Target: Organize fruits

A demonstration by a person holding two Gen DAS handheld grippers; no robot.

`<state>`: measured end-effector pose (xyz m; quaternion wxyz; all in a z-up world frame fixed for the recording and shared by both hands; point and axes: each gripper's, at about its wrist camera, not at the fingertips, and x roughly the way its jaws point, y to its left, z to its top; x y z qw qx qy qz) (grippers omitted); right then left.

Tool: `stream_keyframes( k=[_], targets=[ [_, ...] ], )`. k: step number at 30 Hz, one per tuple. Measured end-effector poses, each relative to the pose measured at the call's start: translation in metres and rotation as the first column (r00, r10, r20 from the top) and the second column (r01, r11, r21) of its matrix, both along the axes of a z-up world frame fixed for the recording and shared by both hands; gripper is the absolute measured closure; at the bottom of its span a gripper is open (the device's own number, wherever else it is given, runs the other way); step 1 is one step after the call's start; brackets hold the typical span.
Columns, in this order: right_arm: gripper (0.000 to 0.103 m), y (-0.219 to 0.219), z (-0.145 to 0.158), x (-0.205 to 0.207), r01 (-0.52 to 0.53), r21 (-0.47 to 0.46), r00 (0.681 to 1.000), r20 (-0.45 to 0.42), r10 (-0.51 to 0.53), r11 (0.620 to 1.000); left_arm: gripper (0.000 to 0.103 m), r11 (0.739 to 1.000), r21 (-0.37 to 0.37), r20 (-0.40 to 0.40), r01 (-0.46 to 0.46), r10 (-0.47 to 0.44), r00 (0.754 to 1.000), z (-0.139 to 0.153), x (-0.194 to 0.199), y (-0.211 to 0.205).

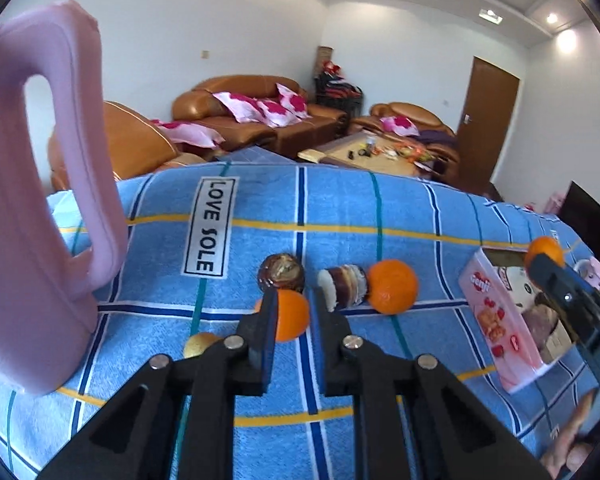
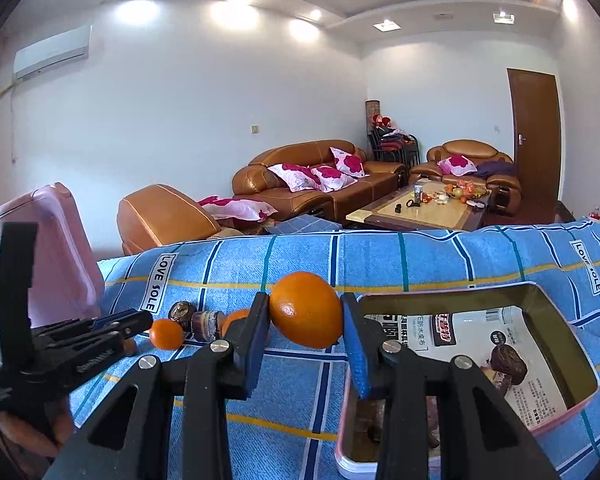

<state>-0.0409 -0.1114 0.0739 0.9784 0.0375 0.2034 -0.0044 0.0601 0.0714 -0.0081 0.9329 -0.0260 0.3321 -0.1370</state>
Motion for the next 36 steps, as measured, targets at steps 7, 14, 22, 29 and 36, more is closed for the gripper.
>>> stream_keyframes(
  k=[7, 14, 22, 29, 36],
  targets=[
    [0.065, -0.003, 0.002, 0.003, -0.002, 0.019, 1.000, -0.003, 0.002, 1.000, 0.085, 0.999, -0.028, 0.021, 0.029, -0.029, 0.999, 0.006, -0.005, 0.007],
    [0.065, -0.002, 0.001, 0.004, -0.009, 0.021, 1.000, -0.010, 0.010, 1.000, 0.013, 0.998, -0.013, -0.048, -0.057, 0.056, 0.997, -0.004, 0.007, 0.011],
    [0.065, -0.001, -0.001, 0.004, -0.019, 0.021, 1.000, -0.018, 0.019, 1.000, 0.020, 0.985, 0.139, -0.129, -0.106, 0.124, 0.984, -0.026, 0.034, -0.002],
    [0.065, -0.002, -0.002, 0.007, -0.017, 0.032, 0.999, -0.030, 0.018, 0.999, 0.034, 0.959, 0.263, -0.160, -0.109, 0.154, 0.975, -0.035, 0.056, -0.017],
    [0.065, -0.002, -0.002, 0.008, -0.023, 0.029, 0.999, -0.030, 0.023, 0.999, 0.063, 0.976, 0.203, -0.137, -0.078, 0.107, 0.985, -0.028, 0.044, -0.013]
  ],
)
